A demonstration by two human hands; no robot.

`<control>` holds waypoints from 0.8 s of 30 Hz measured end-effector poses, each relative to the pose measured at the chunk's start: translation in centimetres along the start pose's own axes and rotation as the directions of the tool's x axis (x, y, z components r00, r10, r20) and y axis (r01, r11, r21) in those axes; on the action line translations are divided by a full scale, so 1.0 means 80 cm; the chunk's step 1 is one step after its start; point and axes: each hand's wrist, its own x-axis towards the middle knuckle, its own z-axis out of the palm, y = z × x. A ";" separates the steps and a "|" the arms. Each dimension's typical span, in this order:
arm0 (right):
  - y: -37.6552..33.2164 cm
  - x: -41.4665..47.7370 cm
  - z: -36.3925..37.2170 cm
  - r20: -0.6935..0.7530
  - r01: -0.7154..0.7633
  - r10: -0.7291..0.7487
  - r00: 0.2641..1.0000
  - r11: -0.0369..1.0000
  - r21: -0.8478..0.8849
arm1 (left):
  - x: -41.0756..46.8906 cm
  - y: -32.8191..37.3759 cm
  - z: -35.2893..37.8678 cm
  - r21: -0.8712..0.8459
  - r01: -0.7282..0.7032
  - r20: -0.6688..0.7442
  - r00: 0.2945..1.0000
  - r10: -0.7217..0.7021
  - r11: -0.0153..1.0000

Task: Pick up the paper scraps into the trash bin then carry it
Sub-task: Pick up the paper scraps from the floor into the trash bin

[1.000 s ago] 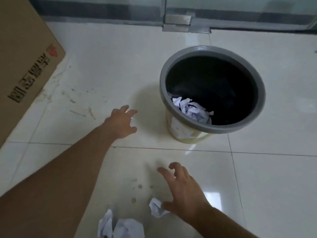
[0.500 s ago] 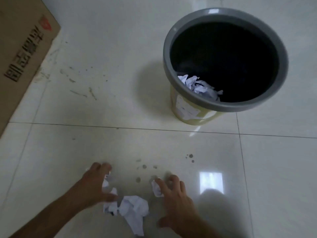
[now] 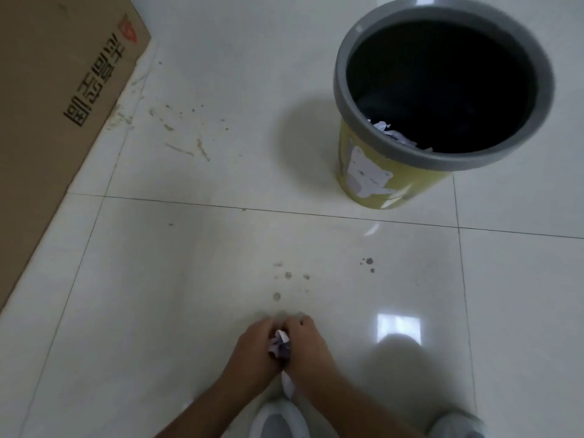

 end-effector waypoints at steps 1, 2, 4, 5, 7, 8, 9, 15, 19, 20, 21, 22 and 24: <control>-0.003 0.003 -0.009 0.004 -0.004 0.004 1.000 1.000 0.005 | 0.002 0.005 -0.008 -0.036 0.012 -0.015 1.000 -0.013 0.999; -0.007 0.005 -0.020 -0.007 0.001 -0.001 1.000 1.000 0.011 | 0.005 0.011 -0.019 -0.064 0.003 -0.035 0.999 -0.006 0.998; -0.025 0.011 -0.055 -0.099 0.058 -0.053 0.994 0.997 0.051 | 0.012 0.035 -0.052 -0.084 -0.062 -0.095 0.994 0.054 0.995; -0.038 0.013 -0.078 -0.171 0.110 -0.096 0.981 0.991 0.078 | 0.016 0.052 -0.075 -0.080 -0.105 -0.141 0.986 0.093 0.991; -0.073 0.014 -0.135 -0.317 0.219 -0.179 0.931 0.971 0.095 | 0.023 0.097 -0.125 -0.056 -0.200 -0.255 0.950 0.180 0.978; -0.094 0.013 -0.166 -0.389 0.274 -0.221 0.895 0.958 0.087 | 0.025 0.121 -0.153 -0.034 -0.257 -0.320 0.918 0.233 0.966; -0.118 0.009 -0.199 -0.461 0.333 -0.264 0.847 0.940 0.074 | 0.025 0.148 -0.182 -0.019 -0.313 -0.387 0.878 0.281 0.950; -0.212 -0.040 -0.400 -0.734 0.462 -0.404 0.546 0.876 -0.139 | 0.011 0.319 -0.314 0.034 -0.612 -0.579 0.632 0.515 0.790; -0.180 -0.063 -0.485 -0.763 0.351 -0.330 0.555 0.925 -0.145 | 0.032 0.414 -0.313 0.072 -0.680 -0.482 0.617 0.622 0.730; -0.167 -0.064 -0.494 -0.765 0.323 -0.299 0.570 0.938 -0.126 | 0.039 0.429 -0.306 0.062 -0.687 -0.449 0.629 0.634 0.724; -0.154 -0.064 -0.501 -0.769 0.300 -0.271 0.579 0.948 -0.109 | 0.044 0.440 -0.298 0.053 -0.692 -0.421 0.638 0.644 0.720; -0.143 -0.062 -0.505 -0.777 0.282 -0.252 0.577 0.954 -0.100 | 0.048 0.447 -0.290 0.044 -0.698 -0.401 0.643 0.652 0.715; -0.125 -0.056 -0.509 -0.794 0.254 -0.220 0.566 0.963 -0.086 | 0.055 0.455 -0.275 0.030 -0.697 -0.374 0.657 0.655 0.716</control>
